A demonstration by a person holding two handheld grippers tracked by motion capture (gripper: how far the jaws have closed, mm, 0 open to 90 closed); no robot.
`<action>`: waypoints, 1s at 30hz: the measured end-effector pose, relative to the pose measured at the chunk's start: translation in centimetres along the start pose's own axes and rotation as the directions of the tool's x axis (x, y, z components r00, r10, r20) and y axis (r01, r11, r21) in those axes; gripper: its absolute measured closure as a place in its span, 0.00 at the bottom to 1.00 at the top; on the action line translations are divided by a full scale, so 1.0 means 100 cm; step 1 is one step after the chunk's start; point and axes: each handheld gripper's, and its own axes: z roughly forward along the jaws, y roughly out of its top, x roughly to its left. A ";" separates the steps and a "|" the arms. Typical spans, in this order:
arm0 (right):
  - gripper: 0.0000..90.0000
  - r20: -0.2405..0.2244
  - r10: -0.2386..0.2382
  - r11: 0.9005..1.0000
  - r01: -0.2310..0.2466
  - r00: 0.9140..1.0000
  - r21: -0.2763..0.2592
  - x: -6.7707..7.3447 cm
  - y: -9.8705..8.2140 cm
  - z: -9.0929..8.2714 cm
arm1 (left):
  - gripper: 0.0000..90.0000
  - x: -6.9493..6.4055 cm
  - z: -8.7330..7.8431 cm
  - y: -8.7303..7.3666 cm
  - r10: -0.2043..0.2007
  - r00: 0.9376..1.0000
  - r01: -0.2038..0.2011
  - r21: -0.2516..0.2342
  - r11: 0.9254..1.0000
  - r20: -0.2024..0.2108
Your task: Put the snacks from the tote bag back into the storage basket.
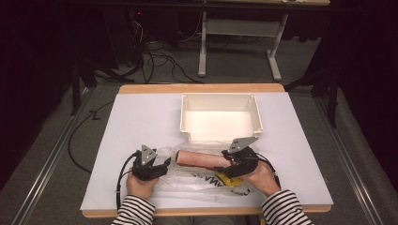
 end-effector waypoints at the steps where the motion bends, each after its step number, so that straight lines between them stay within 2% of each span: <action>1: 0.40 0.009 -0.012 1.000 0.012 1.000 -0.020 0.001 0.003 -0.002 | 0.36 0.000 0.000 0.000 0.000 1.000 0.000 0.000 1.000 -0.001; 4: 0.45 0.017 -0.047 0.998 0.048 0.999 -0.032 0.005 0.010 -0.002 | 0.36 0.000 0.000 0.000 0.000 1.000 0.000 0.002 1.000 -0.001; 7: 0.48 0.012 -0.081 0.997 0.081 0.997 -0.001 0.008 0.013 0.008 | 0.36 0.000 0.000 0.000 0.001 1.000 -0.001 0.002 1.000 -0.005; 10: 0.50 -0.001 -0.104 0.995 0.104 0.995 0.000 0.010 0.014 0.011 | 0.36 0.000 0.000 0.000 0.000 1.000 0.000 0.004 1.000 -0.002; 17: 0.48 -0.037 -0.078 0.997 0.078 0.996 -0.008 0.005 0.012 0.010 | 0.35 -0.001 0.001 0.000 0.008 1.000 -0.008 0.012 1.000 -0.007; 19: 0.44 -0.032 -0.068 0.998 0.068 0.997 -0.011 0.002 0.012 0.010 | 0.35 -0.001 0.001 0.001 0.010 1.000 -0.010 0.014 1.000 -0.005; 21: 0.42 -0.034 -0.035 0.999 0.035 0.999 -0.002 0.000 0.011 0.011 | 0.35 -0.001 0.001 0.000 0.010 1.000 -0.010 0.012 1.000 -0.003; 23: 0.42 -0.039 -0.031 0.999 0.031 0.999 0.012 0.000 0.009 0.012 | 0.35 -0.001 0.001 0.000 0.012 1.000 -0.012 0.012 1.000 -0.002; 25: 0.41 -0.030 -0.053 0.998 0.054 0.998 0.030 0.002 0.008 0.013 | 0.35 -0.002 0.001 0.000 0.011 1.000 -0.011 0.010 1.000 -0.003; 30: 0.40 -0.036 -0.044 0.998 0.045 0.998 0.040 0.001 0.007 0.014 | 0.35 -0.002 0.001 0.000 0.012 1.000 -0.012 0.009 1.000 -0.004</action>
